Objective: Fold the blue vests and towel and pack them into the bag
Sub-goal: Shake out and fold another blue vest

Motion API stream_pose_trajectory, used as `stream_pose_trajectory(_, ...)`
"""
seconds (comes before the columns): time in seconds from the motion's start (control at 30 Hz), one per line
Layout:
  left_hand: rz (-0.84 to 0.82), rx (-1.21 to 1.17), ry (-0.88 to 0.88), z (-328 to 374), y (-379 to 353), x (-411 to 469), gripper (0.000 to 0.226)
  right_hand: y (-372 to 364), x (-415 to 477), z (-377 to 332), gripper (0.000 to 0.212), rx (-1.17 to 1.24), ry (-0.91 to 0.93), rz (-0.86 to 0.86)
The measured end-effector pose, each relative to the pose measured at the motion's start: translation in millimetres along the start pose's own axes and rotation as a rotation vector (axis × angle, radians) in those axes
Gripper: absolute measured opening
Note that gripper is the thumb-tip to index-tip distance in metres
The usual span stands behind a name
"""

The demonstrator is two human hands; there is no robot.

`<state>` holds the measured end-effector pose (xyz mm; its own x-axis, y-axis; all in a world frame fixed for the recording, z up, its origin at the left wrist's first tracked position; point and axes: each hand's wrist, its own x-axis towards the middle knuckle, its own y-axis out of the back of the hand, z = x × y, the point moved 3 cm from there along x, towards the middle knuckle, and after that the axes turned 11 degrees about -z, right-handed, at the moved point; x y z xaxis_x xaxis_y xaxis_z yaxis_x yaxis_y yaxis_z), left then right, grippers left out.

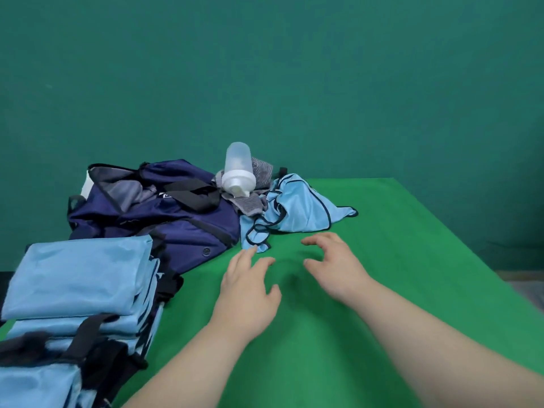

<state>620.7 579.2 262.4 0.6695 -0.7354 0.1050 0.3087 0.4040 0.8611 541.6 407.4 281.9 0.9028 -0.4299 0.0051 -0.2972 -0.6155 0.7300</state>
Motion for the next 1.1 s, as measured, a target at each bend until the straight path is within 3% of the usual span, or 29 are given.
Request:
stream_pose_trajectory(0.33, 0.166, -0.008, 0.01, -19, -31, 49, 0.054, 40, 136, 12, 0.072, -0.185, 0.012, 0.019)
stream_pose_trajectory(0.4, 0.161, 0.013, -0.004, -19, -34, 49, 0.056, 31, 155, 14, 0.065, -0.277, 0.028, -0.018)
stream_pose_trajectory(0.5, 0.154, 0.003, -0.004, -21, -36, 51, 0.057, 18, 159, 19, 0.034, -0.463, 0.067, 0.036)
stream_pose_trajectory(0.67, 0.149, -0.017, -0.047, -17, -32, 48, 0.062, 11, 99, 29, 0.004, -0.558, 0.269, 0.177)
stream_pose_trajectory(0.8, 0.078, -0.013, -0.105, -12, -30, 41, 0.073, -2, 31, 45, 0.018, -0.589, 0.311, 0.092)
stream_pose_trajectory(0.93, -0.01, 0.057, -0.185, -3, -30, 28, 0.078, -6, -26, 43, 0.018, -0.592, 0.36, 0.079)
stream_pose_trajectory(1.1, -0.041, 0.101, -0.364, 8, -32, -4, 0.058, -13, -78, 35, 0.012, -0.571, 0.446, 0.038)
